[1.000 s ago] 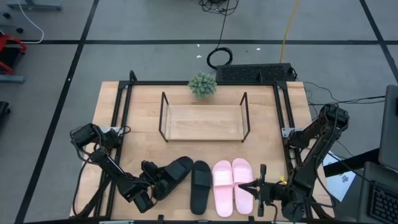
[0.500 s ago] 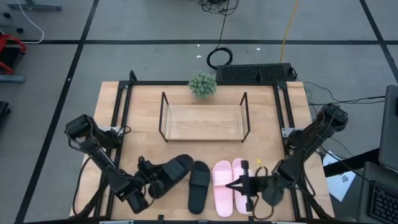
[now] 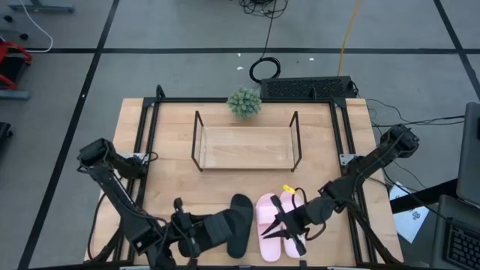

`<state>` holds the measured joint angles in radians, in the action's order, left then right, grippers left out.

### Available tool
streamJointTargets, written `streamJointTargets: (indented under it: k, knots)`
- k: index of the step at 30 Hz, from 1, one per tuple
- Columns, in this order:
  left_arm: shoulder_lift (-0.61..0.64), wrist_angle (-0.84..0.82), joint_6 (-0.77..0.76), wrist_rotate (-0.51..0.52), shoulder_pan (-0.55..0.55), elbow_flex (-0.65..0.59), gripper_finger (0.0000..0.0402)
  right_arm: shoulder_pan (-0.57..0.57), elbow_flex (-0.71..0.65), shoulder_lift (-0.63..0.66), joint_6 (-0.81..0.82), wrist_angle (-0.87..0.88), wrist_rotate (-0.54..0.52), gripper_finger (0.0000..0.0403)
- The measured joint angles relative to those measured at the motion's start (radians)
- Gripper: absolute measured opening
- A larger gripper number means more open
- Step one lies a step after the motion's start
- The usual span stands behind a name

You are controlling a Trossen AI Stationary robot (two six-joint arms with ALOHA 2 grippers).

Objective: Pick and place slides into the shelf
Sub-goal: Put the left black slides on the shelf

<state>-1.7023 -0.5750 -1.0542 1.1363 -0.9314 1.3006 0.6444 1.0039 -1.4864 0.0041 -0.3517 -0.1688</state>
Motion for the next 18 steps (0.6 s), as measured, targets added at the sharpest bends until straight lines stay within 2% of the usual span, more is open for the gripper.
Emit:
streamJointTargets:
  k: [6,13,18]
  knots:
    - [0.000,0.087,0.136,-0.025,0.043,0.000,0.0000,-0.044,0.000,0.000,0.011,-0.093,0.120,0.0094]
    - [0.000,0.113,0.226,-0.110,0.131,0.000,0.0000,-0.057,0.000,0.000,0.017,-0.090,0.147,0.0166]
    - [0.000,0.184,0.317,-0.132,0.163,0.000,0.0000,-0.061,0.000,-0.001,0.016,-0.078,0.143,0.0194]
